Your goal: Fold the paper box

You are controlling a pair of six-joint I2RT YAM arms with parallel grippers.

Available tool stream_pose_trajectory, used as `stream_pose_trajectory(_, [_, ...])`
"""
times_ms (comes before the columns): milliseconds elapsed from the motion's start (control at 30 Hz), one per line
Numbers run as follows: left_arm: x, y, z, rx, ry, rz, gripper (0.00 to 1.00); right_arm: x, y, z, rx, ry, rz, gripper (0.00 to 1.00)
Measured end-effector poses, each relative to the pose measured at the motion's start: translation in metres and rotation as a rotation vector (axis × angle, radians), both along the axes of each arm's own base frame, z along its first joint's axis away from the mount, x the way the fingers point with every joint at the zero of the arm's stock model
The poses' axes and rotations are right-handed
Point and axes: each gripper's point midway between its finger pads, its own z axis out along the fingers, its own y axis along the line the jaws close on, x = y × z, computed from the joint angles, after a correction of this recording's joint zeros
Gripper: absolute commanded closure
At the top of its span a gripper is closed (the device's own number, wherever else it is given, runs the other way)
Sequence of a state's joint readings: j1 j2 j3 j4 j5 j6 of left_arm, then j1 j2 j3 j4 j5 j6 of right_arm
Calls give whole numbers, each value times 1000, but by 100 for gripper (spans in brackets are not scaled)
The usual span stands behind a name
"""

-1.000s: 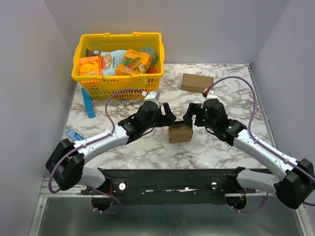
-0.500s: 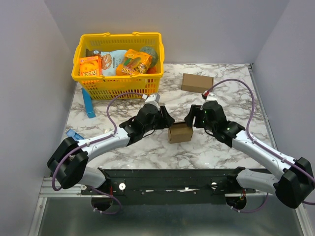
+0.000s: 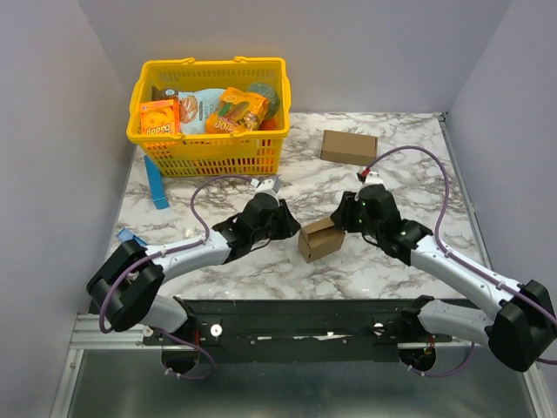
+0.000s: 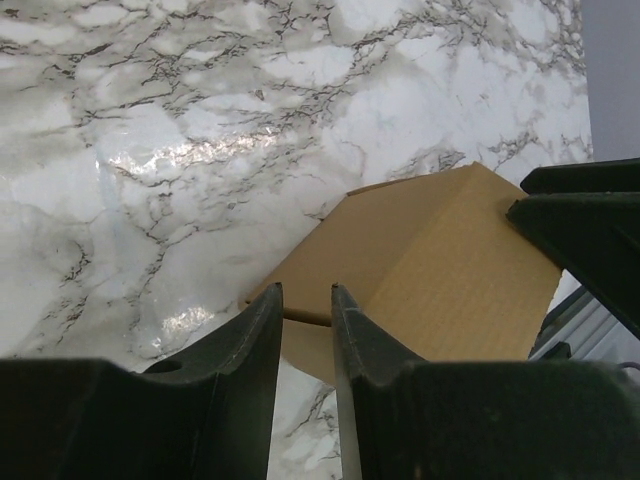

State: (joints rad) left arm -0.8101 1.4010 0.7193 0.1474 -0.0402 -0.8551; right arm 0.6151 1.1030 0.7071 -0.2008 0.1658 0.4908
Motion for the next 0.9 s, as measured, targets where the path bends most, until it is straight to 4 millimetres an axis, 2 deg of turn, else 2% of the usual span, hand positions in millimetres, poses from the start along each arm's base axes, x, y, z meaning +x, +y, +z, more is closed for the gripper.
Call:
stream_pose_trajectory(33, [-1, 0, -2, 3, 3, -2, 65, 0, 0, -1, 0, 0, 0, 53])
stream_pose_trajectory(267, [-7, 5, -9, 12, 21, 2, 27, -2, -1, -6, 8, -3, 0, 57])
stream_pose_trajectory(433, [-10, 4, 6, -19, 1, 8, 15, -4, -2, -9, 18, -13, -1, 59])
stream_pose_trajectory(533, [-20, -1, 19, -58, -14, 2, 13, -5, -2, -9, 25, -22, -1, 60])
stream_pose_trajectory(667, [-37, -8, 21, -102, -4, -9, 14, -4, -2, -11, 34, -29, -2, 61])
stream_pose_trajectory(767, [-46, -12, 15, -131, 19, -9, 22, -5, -1, -12, 36, -27, 2, 61])
stream_pose_trajectory(900, [-48, -18, 13, -162, 30, -6, 33, -5, -1, -14, 34, -24, 2, 61])
